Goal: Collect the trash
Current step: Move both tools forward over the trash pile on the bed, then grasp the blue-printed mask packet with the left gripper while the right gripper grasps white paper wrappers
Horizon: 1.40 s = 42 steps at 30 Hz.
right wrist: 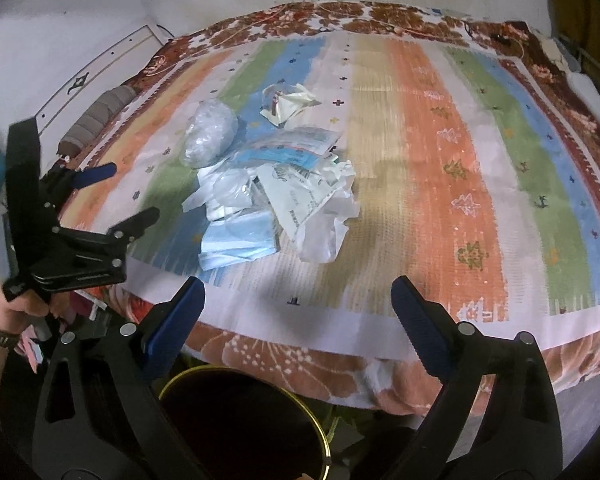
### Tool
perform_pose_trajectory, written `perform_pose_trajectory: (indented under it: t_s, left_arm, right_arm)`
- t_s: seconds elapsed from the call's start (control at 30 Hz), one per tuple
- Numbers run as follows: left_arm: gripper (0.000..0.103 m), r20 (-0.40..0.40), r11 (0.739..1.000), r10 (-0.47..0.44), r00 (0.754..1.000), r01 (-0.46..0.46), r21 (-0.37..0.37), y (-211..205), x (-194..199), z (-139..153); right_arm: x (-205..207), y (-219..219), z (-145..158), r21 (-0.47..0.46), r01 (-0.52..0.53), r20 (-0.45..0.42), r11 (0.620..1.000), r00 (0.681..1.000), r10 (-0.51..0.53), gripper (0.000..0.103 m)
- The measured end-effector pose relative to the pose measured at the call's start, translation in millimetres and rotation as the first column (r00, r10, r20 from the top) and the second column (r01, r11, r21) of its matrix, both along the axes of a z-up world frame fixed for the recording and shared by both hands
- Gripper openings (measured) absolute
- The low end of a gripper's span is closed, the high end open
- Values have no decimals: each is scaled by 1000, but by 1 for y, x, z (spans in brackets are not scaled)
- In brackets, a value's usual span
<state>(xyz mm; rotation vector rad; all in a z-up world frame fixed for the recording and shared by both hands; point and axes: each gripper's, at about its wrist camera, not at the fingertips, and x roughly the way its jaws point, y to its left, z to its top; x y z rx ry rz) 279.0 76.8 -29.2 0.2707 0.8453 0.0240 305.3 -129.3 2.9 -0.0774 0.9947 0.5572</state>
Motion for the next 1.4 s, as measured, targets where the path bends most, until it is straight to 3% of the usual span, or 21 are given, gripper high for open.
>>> perform_pose_trajectory:
  t_s: [0.33,0.67,0.8,0.97,1.1,1.17,1.23,1.33,1.4]
  left_arm:
    - [80,-21,998,-64,998,64,29,8,35,-23]
    - [70,-40,995,-97,995,98,24,13,72,-42]
    - [55,-67,991,-128,989,130,25,13,84,-50]
    - [55,-68,988,-156,985,155,-17,13,95,-51]
    - [53,-72,983,-184,980,184,-9,9,100,-55]
    - [48,-71,981,-192,979,191,-9,8,103,-59]
    - [26,-70,979,-202,977,202,-8,7,106,-62]
    - [5,-72,975,-223,972,221,-31,6,107,-64]
    - [3,-65,973,-227,972,225,-47,5,107,-62]
  right_arm:
    - [28,10,-14,18,13,-57,1000,998,-12,83]
    - [55,18,-32,46,23,-125,999,992,-17,67]
    - [63,25,-40,26,20,-134,999,991,-16,60]
    - [73,26,-48,40,31,-168,999,985,-24,50]
    - [80,28,-52,50,37,-186,998,982,-27,41]
    - [82,31,-55,39,34,-190,999,982,-26,33]
    - [85,34,-60,37,32,-202,999,979,-24,26]
    - [84,38,-63,38,30,-207,999,978,-22,13]
    - [83,39,-60,32,32,-186,999,982,-25,10]
